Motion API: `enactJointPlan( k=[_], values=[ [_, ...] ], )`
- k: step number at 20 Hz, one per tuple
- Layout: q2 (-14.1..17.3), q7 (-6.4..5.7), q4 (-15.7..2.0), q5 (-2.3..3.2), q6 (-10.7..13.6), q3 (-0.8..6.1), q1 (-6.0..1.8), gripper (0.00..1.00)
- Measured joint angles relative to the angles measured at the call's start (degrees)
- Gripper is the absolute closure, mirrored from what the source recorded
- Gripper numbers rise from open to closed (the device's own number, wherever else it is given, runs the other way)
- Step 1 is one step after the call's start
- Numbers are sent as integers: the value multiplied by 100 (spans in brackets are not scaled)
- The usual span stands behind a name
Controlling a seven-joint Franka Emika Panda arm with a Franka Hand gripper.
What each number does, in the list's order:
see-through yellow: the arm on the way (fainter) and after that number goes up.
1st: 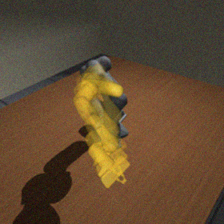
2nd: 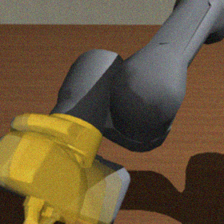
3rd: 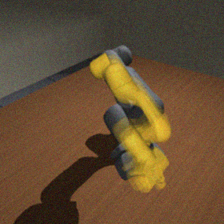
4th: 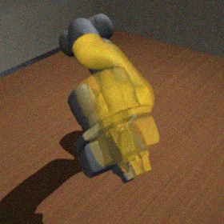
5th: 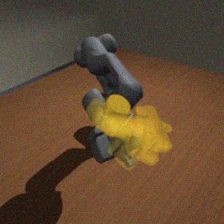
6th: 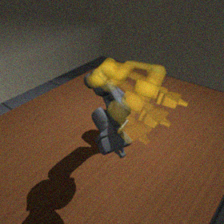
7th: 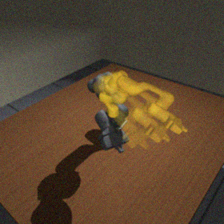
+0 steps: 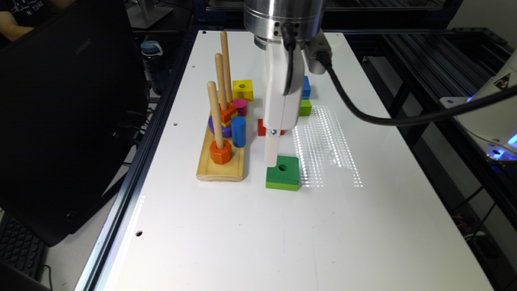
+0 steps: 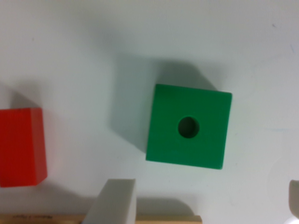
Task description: Pick up green block.
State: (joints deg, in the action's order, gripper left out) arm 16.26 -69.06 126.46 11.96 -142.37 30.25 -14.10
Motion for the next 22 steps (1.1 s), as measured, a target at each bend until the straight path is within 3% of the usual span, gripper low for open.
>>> enactJointPlan(
  k=[7,9,11,13,14,16,20,22],
  values=[
    [5,-68,2,40,1,11,1,0],
    [65,-77,8,86,-14,-2,5,0],
    [254,-148,11,208,-122,-32,4,0],
    [451,-207,-8,372,-255,-62,3,0],
    [506,-253,-21,420,-287,-71,0,0],
    [542,-291,-42,478,-299,-63,5,0],
    [551,-361,-52,522,-292,-56,5,0],
    [601,-388,-53,571,-309,-63,4,0]
  ],
)
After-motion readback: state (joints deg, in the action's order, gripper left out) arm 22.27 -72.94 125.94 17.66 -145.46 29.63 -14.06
